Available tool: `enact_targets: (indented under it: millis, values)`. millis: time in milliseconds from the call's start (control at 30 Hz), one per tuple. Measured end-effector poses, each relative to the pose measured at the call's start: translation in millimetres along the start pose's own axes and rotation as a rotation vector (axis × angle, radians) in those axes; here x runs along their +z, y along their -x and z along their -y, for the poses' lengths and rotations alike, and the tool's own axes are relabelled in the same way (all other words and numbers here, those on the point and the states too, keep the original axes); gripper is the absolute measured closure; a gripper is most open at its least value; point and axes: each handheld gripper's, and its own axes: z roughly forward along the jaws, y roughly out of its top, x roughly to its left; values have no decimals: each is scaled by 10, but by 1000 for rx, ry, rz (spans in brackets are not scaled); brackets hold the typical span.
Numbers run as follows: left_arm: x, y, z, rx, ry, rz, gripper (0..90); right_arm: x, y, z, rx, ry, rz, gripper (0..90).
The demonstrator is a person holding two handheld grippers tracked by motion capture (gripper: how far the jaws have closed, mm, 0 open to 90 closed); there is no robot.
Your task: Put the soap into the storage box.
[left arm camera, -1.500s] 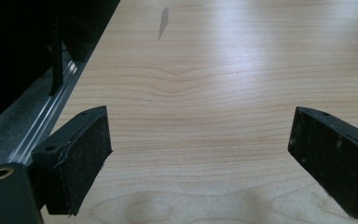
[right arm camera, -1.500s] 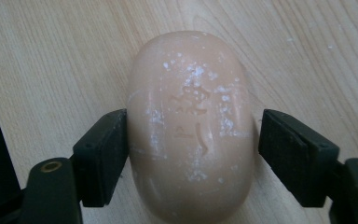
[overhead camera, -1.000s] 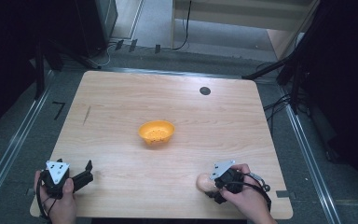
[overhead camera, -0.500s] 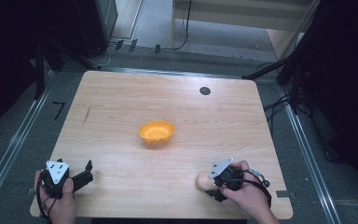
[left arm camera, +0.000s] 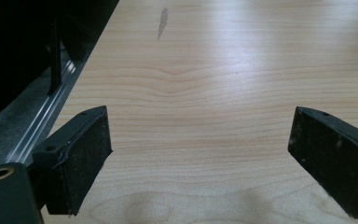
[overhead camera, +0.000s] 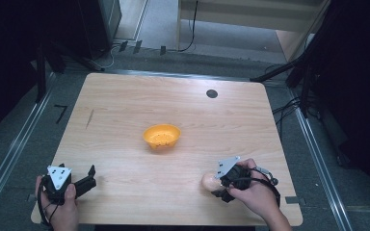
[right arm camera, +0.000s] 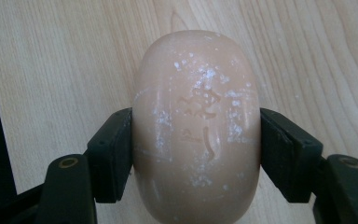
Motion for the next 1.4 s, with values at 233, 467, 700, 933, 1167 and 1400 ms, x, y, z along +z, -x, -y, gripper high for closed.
enact_targets:
  millis: [233,467,700,933,1167,1400]
  values:
    - [1,-3,0,-3,1,1,63,-20,45,-87,-5,0,-6,335]
    - [2,-3,1,-7,3,-2,64,-25,92,-189,-24,-1,-9,336]
    - [2,-7,1,-10,4,-1,63,-2,129,-270,-32,7,-19,336]
    - [2,-6,2,-10,5,1,63,19,162,-348,-41,4,-20,335]
    - [0,-7,2,-13,6,3,63,19,192,-440,-52,1,-18,336]
    - [-1,-7,3,-13,7,4,63,48,221,-544,-69,-4,-20,336]
